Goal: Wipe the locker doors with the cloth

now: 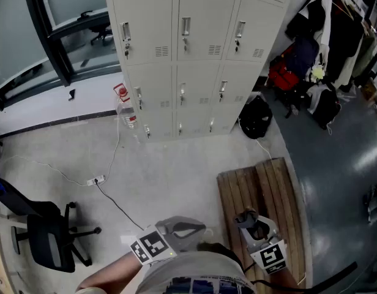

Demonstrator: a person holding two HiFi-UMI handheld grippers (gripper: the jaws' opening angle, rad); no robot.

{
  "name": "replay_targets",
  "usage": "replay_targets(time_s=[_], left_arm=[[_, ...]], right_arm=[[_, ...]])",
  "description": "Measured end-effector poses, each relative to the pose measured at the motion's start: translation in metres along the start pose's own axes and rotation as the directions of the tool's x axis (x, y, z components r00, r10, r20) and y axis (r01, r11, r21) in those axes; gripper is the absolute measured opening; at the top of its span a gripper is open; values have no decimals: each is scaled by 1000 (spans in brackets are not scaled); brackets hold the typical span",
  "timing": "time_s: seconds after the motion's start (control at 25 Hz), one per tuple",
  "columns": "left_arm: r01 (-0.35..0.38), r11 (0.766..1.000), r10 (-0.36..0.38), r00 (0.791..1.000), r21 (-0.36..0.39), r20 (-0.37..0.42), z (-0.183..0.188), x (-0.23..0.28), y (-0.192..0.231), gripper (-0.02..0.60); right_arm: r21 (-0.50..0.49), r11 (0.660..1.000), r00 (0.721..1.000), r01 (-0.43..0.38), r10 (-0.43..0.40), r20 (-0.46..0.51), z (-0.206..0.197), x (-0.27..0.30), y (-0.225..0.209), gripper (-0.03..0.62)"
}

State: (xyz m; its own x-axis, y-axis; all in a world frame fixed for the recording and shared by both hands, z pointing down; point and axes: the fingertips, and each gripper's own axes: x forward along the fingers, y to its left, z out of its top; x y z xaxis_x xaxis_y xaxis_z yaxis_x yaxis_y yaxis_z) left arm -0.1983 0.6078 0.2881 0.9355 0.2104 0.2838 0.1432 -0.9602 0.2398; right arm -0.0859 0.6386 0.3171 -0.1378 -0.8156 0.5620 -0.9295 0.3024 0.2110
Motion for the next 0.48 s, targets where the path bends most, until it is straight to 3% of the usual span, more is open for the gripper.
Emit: replay_targets(time_s=[0.24,0.48], left_arm=[[-24,1000,24,1000,4,-5,29,60,13,3],[-91,996,91,995,-14,30,49,91,36,3]], right_arm=[[-29,999,1000,-14,15,8,-15,-16,-67,110],[-116,989,996,-88,90,9,-30,11,-111,112]])
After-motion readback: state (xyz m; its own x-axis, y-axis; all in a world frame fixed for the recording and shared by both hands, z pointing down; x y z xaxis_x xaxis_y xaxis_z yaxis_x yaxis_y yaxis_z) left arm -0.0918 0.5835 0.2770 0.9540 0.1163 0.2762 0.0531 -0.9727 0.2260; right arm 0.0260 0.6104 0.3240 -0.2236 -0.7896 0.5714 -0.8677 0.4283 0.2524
